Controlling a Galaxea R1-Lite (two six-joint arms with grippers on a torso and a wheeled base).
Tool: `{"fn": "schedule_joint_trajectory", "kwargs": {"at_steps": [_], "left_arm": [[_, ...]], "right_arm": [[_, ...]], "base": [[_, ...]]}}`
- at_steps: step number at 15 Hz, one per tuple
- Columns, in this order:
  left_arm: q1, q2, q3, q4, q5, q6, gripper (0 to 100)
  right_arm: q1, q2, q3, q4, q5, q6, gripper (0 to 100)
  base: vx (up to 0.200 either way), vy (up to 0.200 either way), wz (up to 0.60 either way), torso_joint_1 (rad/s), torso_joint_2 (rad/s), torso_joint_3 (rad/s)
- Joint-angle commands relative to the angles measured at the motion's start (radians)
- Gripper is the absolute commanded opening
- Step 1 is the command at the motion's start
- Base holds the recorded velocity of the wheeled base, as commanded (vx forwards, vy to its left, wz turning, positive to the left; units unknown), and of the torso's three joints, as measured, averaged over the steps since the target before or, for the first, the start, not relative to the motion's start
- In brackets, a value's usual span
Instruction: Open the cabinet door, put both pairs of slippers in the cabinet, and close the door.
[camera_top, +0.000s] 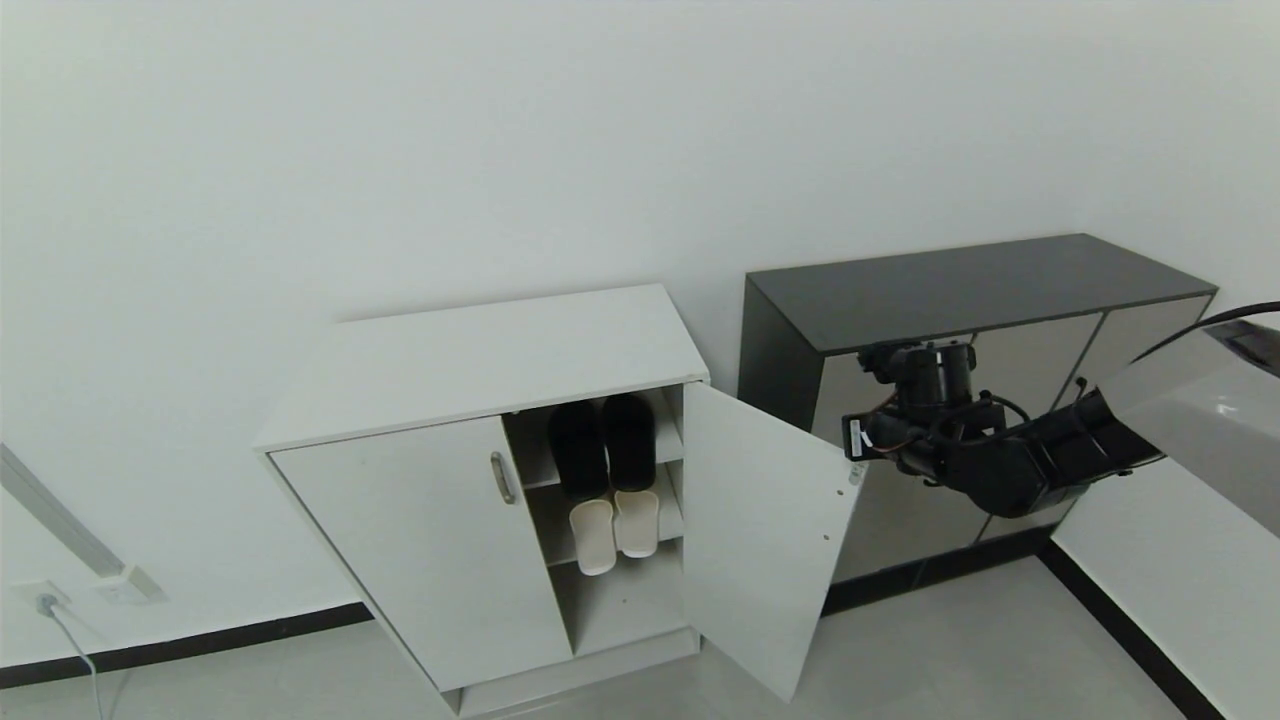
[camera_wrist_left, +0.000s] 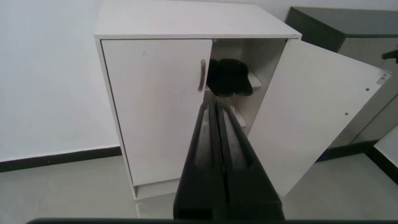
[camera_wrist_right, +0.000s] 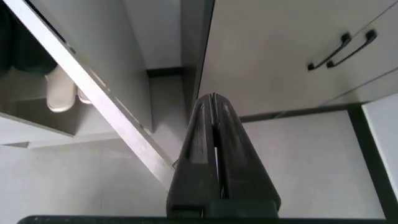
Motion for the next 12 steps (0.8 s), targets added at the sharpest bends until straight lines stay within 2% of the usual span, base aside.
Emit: {"fn": "schedule_joint_trajectory", "kwargs": {"at_steps": [1, 8, 12], "left_arm": [[0.001, 0.001, 0.0, 0.0, -0.001, 0.0, 0], [0.001, 0.001, 0.001, 0.0, -0.001, 0.0, 0], [0.001, 0.001, 0.0, 0.0, -0.001, 0.0, 0]], "right_arm": [[-0.002, 0.03, -0.002, -0.001, 0.001, 0.002, 0], [0.01, 0.025, 0.011, -0.002, 0.001, 0.008, 0], [0.055, -0.025, 0.09, -0.027, -0.001, 0.008, 0]], "base": [[0.0, 0.0, 0.0, 0.0, 0.0, 0.0], [0.0, 0.0, 0.0, 0.0, 0.0, 0.0], [0.0, 0.0, 0.0, 0.0, 0.0, 0.0]]}}
